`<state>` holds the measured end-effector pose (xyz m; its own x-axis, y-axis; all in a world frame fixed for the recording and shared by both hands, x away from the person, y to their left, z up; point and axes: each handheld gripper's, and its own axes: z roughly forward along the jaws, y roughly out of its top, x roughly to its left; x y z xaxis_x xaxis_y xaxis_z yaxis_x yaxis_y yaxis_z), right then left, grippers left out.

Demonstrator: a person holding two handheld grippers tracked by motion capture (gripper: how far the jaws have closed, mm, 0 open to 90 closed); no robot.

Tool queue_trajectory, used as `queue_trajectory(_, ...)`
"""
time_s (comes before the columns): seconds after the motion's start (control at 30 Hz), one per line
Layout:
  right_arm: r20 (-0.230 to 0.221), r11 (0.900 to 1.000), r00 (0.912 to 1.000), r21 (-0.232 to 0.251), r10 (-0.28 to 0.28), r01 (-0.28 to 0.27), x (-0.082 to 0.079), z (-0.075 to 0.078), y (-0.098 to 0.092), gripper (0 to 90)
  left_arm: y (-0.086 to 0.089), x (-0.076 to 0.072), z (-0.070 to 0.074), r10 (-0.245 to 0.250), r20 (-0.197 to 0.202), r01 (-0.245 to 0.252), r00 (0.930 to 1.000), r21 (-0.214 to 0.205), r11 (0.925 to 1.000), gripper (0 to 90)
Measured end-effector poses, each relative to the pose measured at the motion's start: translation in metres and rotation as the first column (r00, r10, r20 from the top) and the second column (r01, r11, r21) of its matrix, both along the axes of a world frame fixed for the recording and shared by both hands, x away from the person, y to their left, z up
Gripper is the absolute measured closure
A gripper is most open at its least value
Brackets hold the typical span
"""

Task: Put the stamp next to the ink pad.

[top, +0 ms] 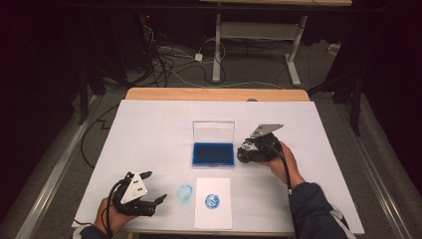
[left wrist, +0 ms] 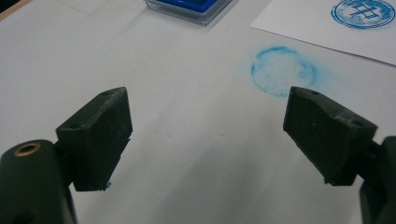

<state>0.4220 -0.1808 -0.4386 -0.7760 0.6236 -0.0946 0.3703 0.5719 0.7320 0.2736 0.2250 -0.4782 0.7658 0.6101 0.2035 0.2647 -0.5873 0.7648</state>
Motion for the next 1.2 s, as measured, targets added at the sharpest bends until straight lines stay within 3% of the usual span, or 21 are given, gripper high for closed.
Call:
queue_trajectory(0.4,0.071,0.9999,0.9974,0.008,-0.013,0.012,-0.006,0.010,-0.002,38.8,0.000,0.000,0.000,-0.002,0.001,0.002,1.0000,0.003,1.0000,14.7)
queue_trajectory(0.57,0.116,0.9994,0.9928,0.024,-0.029,0.027,-0.009,0.014,-0.003,32.9,0.000,-0.001,0.000,-0.001,0.003,0.001,1.0000,0.007,1.0000,14.7)
queue_trajectory(0.77,0.135,0.9966,0.9891,0.064,-0.059,0.051,-0.011,0.017,-0.006,25.2,-0.001,-0.001,0.000,-0.003,0.004,0.003,1.0000,0.008,1.0000,14.7)
queue_trajectory(0.97,0.159,0.9947,0.9838,0.075,-0.082,0.071,-0.013,0.019,-0.008,19.0,-0.001,-0.001,0.000,-0.005,0.003,0.005,1.0000,0.009,0.9999,14.8)
queue_trajectory(1.2,0.206,0.9923,0.9744,0.102,-0.089,0.069,-0.021,0.027,-0.009,18.6,0.000,-0.001,0.001,0.000,0.009,0.000,1.0000,0.002,1.0000,14.8)
